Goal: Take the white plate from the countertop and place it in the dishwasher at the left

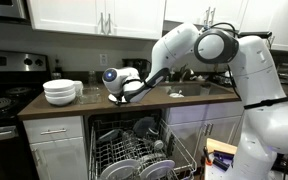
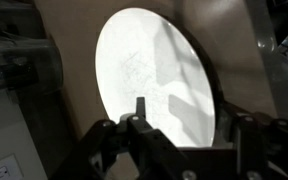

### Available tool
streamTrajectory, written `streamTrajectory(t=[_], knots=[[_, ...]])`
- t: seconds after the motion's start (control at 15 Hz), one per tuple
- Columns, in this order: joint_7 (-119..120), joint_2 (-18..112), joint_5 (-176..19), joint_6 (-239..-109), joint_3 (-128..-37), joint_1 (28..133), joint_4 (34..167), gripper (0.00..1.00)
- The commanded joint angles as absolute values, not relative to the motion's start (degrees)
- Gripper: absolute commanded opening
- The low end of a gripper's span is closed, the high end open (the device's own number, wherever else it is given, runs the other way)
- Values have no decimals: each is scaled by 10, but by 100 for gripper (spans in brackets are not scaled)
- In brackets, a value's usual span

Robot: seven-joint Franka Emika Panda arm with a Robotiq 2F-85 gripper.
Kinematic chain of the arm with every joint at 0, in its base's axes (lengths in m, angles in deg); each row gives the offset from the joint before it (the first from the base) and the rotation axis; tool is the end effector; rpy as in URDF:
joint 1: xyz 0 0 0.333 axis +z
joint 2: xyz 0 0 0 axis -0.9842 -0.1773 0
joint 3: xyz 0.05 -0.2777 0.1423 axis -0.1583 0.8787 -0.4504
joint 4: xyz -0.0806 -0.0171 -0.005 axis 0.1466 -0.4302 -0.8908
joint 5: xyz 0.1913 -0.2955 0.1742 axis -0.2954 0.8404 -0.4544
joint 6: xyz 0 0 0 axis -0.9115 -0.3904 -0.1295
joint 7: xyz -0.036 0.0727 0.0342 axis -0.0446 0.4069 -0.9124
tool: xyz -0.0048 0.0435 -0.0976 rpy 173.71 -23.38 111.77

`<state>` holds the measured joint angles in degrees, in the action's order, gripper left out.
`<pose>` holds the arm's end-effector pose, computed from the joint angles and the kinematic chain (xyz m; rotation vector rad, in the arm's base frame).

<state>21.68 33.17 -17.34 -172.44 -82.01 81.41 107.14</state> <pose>0.6805 -0.0410 0.2959 2.2715 0.3417 0.2727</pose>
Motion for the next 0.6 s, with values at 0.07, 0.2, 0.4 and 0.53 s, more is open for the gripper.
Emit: streamTrajectory(t=[0.07, 0.2, 0.4, 0.53], knots=[[202, 318, -162, -1741, -814, 812, 1059, 48], [199, 316, -156, -1743, -813, 812, 1059, 35], [196, 314, -150, -1745, -813, 812, 1060, 8], [194, 313, -145, -1746, -812, 812, 1061, 3]])
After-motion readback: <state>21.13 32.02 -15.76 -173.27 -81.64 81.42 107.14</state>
